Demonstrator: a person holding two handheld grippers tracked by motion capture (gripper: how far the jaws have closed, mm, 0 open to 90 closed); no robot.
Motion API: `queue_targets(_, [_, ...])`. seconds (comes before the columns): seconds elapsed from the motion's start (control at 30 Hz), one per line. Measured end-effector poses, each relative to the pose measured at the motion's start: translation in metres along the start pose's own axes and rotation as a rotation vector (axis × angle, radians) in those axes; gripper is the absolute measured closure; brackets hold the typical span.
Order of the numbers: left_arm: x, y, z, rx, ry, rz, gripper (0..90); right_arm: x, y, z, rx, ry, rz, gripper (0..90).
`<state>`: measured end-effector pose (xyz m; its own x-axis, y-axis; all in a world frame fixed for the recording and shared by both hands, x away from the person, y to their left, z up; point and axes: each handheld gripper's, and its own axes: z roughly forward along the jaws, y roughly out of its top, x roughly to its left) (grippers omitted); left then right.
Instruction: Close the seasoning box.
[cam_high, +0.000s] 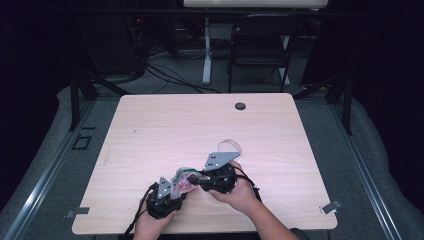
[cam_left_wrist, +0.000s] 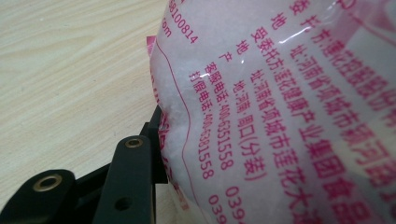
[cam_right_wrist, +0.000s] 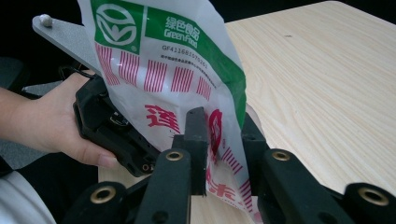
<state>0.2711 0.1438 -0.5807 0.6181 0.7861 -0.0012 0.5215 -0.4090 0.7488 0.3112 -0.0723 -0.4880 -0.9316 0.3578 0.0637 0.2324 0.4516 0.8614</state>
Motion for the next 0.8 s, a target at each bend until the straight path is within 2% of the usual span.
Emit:
queue_targets(0.1, [0.000, 0.002, -0.003, -0.011, 0.025, 0.020, 58.7, 0.000, 0.001, -0.002, -0.009, -0.001, -0.001, 73.5])
queue_targets(0.3, [0.001, 0.008, -0.007, -0.029, 0.048, 0.046, 59.1, 0.000, 0.002, -0.009, -0.048, 0.000, 0.014, 65.9])
queue_targets(0.43, [0.002, 0.013, -0.009, -0.045, 0.050, 0.053, 59.3, 0.001, 0.004, -0.019, -0.088, -0.030, 0.009, 58.9])
queue_targets(0.47, [0.002, 0.014, -0.009, -0.052, 0.049, 0.049, 59.3, 0.002, 0.004, -0.024, -0.105, -0.050, 0.001, 55.7])
queue_targets(0.57, [0.003, 0.019, -0.010, -0.062, 0.051, 0.058, 59.4, 0.001, 0.004, -0.030, -0.126, -0.069, 0.005, 53.6])
queue_targets(0.67, [0.006, 0.027, -0.010, -0.078, 0.051, 0.065, 59.5, 0.000, 0.004, -0.044, -0.164, -0.091, 0.018, 49.7])
queue_targets(0.8, [0.011, 0.033, -0.012, -0.088, 0.037, 0.046, 59.5, -0.001, 0.004, -0.052, -0.159, -0.111, 0.012, 47.9])
